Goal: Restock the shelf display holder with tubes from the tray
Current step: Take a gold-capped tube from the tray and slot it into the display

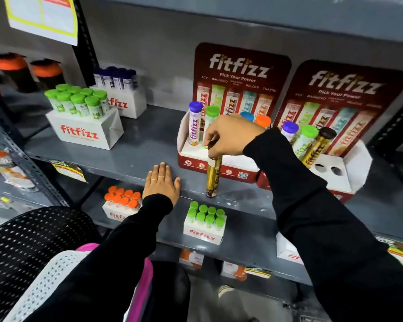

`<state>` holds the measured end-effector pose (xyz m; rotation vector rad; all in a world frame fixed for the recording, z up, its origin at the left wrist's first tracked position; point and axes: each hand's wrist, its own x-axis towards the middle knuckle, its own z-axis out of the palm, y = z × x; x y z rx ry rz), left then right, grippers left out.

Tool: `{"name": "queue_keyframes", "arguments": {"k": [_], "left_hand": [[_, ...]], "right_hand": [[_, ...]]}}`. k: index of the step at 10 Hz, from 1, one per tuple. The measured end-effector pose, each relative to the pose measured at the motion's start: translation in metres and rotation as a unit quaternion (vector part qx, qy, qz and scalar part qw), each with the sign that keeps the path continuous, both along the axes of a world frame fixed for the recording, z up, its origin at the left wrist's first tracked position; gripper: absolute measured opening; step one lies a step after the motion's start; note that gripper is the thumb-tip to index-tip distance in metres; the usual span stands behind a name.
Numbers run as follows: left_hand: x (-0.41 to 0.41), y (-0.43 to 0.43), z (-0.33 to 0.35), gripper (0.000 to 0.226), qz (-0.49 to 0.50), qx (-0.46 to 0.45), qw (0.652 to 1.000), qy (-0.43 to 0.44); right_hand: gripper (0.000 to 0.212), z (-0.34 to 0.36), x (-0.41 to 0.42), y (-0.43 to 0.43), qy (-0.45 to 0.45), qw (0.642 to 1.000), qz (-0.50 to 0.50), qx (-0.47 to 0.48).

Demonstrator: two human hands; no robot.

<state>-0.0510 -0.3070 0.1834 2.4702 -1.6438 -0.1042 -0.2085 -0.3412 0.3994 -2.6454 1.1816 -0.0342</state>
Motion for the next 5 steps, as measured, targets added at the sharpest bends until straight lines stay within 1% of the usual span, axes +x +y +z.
{"name": "queue_keyframes", "arguments": {"k": [1,2,3,4,5], "left_hand": [[-0.001,0.0,0.0,0.057,0.002,-0.001,1.0,0.0],[-0.001,0.0,0.001,0.057,0.002,-0.002,1.0,0.003],[-0.001,0.0,0.001,0.057,0.002,-0.004,1.0,0.006],[-0.001,0.0,0.001,0.057,0.003,-0.006,1.0,0.004],[-0.001,0.0,-0.001,0.057,0.004,-0.01,1.0,0.006]], "right_hand": [[0.027,0.004,-0.006,-0.003,-0.019,1.0,-0.012,0.002],[0.023,0.008,-0.008,-0.011,-0.042,0.999,-0.031,-0.007],[0.025,0.008,-0.006,-0.025,-0.067,0.994,-0.061,-0.054],[0.029,0.006,-0.004,-0.038,-0.087,0.984,-0.114,-0.102],[0.031,0.004,-0.001,-0.05,-0.113,0.972,-0.159,-0.131]]}}
